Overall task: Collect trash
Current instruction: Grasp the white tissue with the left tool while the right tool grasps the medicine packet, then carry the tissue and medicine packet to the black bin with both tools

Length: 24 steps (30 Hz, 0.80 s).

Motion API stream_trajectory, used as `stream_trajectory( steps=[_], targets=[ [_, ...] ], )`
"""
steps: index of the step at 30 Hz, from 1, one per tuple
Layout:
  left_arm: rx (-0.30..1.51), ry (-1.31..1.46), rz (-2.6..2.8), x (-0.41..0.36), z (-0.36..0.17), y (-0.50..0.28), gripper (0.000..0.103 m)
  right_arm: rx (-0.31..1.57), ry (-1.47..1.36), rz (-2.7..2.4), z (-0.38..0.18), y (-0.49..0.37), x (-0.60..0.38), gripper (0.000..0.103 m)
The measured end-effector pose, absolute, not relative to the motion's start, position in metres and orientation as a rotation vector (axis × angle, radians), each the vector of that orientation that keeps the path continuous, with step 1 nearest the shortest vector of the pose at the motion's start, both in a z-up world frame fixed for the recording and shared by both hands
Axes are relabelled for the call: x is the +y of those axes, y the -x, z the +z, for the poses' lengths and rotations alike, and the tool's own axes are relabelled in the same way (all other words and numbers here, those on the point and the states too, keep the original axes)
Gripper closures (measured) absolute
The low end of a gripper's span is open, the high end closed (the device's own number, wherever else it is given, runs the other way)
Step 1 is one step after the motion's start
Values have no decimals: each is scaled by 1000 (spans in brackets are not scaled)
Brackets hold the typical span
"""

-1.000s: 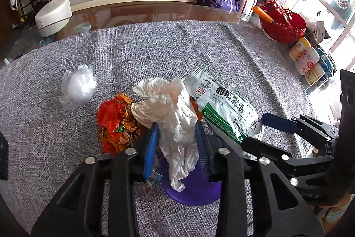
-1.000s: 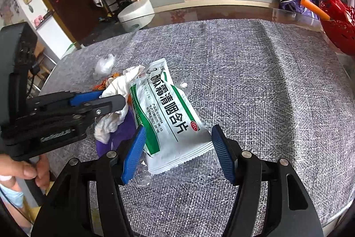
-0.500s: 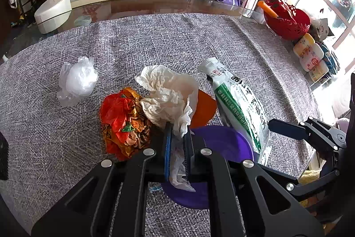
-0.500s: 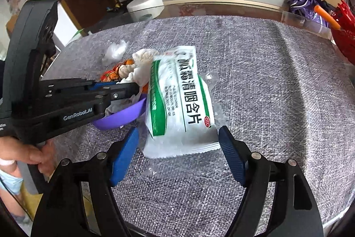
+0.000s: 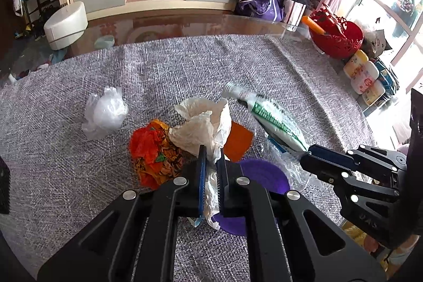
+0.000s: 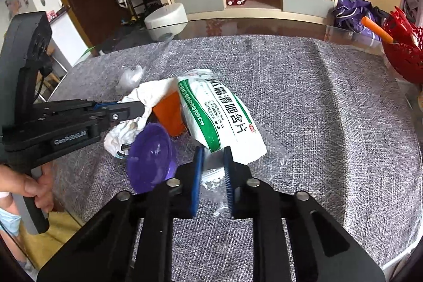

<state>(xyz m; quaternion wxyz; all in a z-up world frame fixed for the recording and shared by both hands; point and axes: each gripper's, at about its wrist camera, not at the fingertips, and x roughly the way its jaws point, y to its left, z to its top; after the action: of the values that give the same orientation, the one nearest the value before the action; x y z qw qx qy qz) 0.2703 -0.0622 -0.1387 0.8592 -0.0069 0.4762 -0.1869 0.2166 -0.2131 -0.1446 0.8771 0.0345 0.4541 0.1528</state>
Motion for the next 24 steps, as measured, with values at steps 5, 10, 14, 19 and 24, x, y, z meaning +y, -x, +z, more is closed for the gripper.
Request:
stream_trajectory(
  steps=[5, 10, 14, 19, 24],
  targets=[
    [969, 14, -391, -59, -123, -264, 97, 931, -82, 310, -136, -213, -218, 92],
    [921, 17, -373, -53, -100, -254, 97, 896, -94, 300, -120, -208, -223, 95],
    [881, 18, -363, -49, -78, -240, 97, 858, -94, 296, -102, -199, -225, 95],
    [835, 13, -365, -46, -54, -214, 97, 813, -96, 298, -79, -181, -228, 95],
    [794, 10, -362, -42, -33, -175, 97, 786, -80, 292, -62, -154, -225, 96]
  ],
)
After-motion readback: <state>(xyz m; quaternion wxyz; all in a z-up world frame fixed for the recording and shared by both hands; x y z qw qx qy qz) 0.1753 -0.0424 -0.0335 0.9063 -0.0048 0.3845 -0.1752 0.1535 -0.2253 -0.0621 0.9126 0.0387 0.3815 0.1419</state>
